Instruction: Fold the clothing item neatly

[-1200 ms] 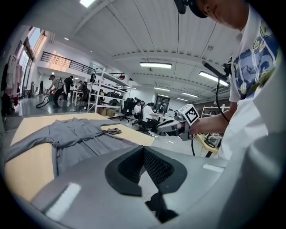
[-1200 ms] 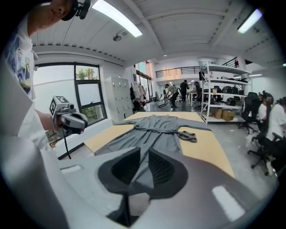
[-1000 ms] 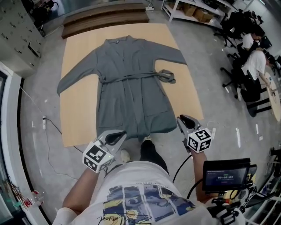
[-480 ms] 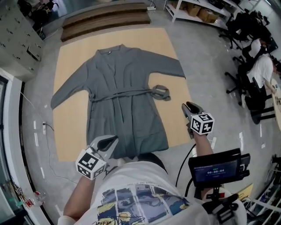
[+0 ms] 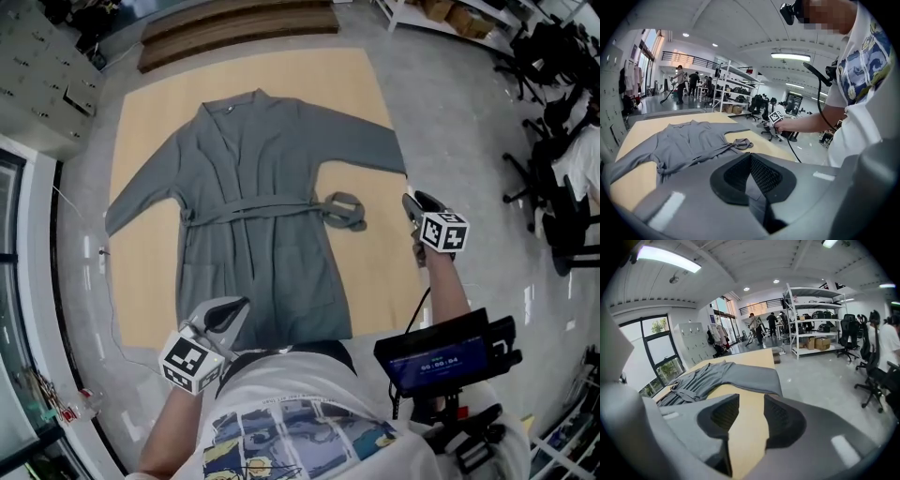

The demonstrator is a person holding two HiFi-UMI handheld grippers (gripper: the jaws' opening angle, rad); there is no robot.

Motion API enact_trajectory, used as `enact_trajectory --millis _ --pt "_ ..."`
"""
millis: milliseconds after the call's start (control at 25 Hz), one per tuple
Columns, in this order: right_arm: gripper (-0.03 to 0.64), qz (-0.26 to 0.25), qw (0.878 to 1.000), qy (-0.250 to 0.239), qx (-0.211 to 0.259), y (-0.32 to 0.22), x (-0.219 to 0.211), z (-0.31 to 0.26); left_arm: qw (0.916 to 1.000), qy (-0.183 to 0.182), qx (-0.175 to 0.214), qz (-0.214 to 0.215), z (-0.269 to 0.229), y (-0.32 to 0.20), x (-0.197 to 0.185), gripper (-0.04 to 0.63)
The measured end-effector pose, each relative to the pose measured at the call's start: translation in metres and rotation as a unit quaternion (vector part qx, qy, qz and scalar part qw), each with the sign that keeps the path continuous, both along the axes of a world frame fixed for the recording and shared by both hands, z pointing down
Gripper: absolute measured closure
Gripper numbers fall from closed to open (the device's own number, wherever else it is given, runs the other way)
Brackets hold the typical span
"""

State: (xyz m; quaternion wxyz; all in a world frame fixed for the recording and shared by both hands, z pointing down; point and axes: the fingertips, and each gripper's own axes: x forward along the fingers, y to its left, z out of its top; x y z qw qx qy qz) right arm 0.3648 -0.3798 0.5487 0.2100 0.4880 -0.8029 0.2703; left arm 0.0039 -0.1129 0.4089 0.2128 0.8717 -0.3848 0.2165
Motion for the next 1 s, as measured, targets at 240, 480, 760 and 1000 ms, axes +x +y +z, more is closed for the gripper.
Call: enact_trajectory --millis 240,480,760,1000 --pt "0.451 0.019 0.999 -0.022 -0.015 -0.049 0.016 0.025 0.9996 -0.012 -0.021 -0.013 0.005 -0.01 0.008 0.588" --pt "0.429 0.037 0.998 -0.045 -0.038 -0.079 0.025 0.053 0.9984 -0.019 -0.047 -0.024 0.012 -0.009 0.01 0.588" --pt "0.42 0.067 0.987 -0.119 -0.083 -0.108 0.03 0.079 0.998 -0.013 -0.056 -0.028 0.015 -0.009 0.014 0.588" --pt "0.42 0.081 0.98 -0.143 -0.114 -0.117 0.034 0.1 0.9972 -0.008 -0.065 -0.036 0.02 -0.013 0.014 0.588"
